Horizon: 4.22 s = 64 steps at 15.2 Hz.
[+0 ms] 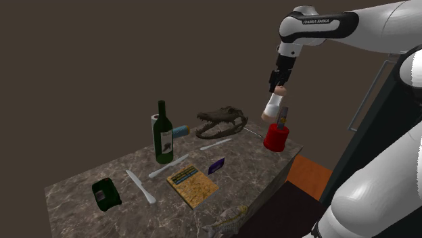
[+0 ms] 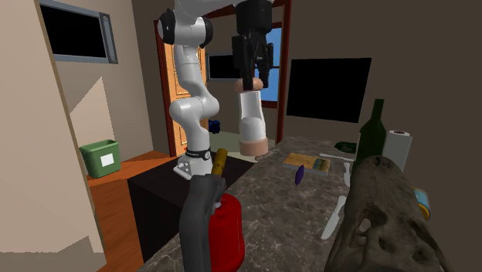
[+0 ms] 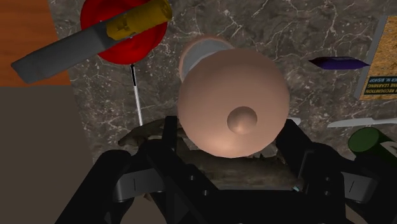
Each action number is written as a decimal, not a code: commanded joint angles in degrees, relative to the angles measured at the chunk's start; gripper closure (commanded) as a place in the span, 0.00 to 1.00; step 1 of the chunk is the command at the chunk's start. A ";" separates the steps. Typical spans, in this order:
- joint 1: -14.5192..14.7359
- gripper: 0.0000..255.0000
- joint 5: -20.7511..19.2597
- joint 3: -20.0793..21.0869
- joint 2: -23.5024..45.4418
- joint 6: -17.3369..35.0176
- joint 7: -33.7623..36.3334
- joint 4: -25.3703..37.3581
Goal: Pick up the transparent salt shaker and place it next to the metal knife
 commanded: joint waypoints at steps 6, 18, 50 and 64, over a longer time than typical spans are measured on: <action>0.15 1.00 0.43 0.01 1.35 -5.56 -0.07 6.84; 5.57 1.00 2.17 7.03 7.29 1.90 12.13 5.24; 18.78 1.00 2.94 16.64 48.33 8.15 35.19 40.21; 18.84 1.00 2.97 16.66 48.58 13.81 35.15 34.80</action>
